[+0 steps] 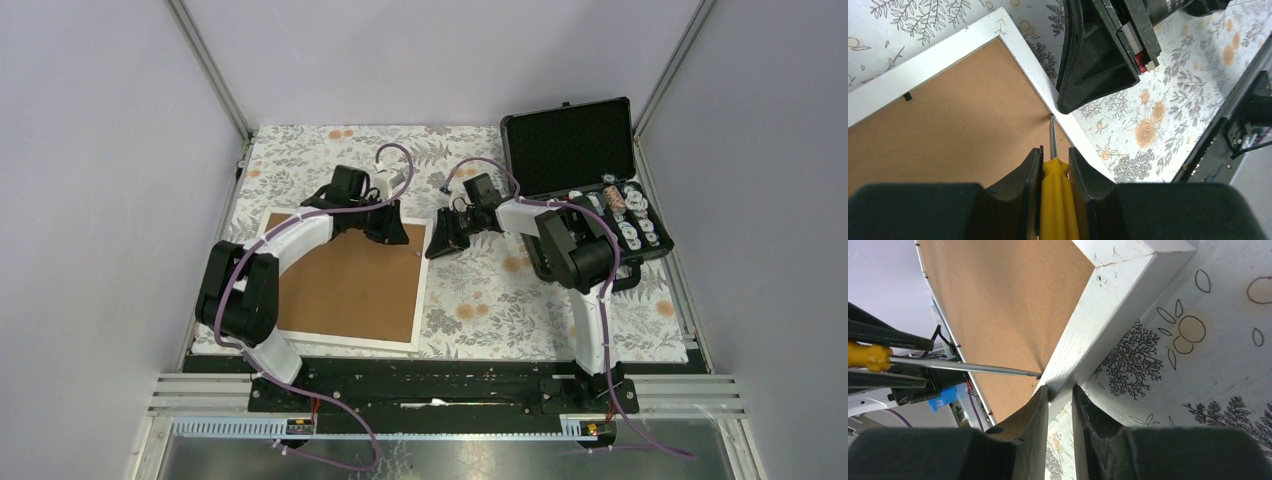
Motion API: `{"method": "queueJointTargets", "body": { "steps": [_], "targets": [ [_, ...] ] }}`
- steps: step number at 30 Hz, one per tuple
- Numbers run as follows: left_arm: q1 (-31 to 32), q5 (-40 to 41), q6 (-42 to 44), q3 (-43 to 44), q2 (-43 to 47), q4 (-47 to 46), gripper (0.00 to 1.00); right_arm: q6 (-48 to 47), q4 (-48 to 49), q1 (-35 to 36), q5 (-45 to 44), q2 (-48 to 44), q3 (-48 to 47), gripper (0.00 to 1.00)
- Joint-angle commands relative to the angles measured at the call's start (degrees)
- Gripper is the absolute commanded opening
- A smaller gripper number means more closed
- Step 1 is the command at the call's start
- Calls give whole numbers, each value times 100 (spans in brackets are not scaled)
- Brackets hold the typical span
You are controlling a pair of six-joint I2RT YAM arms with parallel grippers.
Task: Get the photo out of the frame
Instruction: Release the photo frame item from the photo frame.
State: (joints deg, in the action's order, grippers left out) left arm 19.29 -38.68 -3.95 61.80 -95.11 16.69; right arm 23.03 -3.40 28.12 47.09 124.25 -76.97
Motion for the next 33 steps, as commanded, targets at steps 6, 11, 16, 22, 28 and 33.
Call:
{"method": "queueJointTargets", "body": {
  "steps": [6,11,16,22,28,33],
  "targets": [
    [1155,-770,99,166,175,252,0,-34,170,231,-453,310,-112,26],
    [1428,-562,212,138,211,309,0,2,171,235,-464,322,-116,26],
    [1560,-655,350,280,119,439,0,33,170,232,-474,332,-99,27],
    [1718,-727,858,501,-28,715,0,44,180,232,-507,319,-90,28],
    [1643,-559,1328,855,-140,1361,0,-26,126,189,-482,223,-97,32],
    [260,-1155,1113,1065,50,1626,0,-587,-352,-203,-530,-217,-146,46]
  ]
}}
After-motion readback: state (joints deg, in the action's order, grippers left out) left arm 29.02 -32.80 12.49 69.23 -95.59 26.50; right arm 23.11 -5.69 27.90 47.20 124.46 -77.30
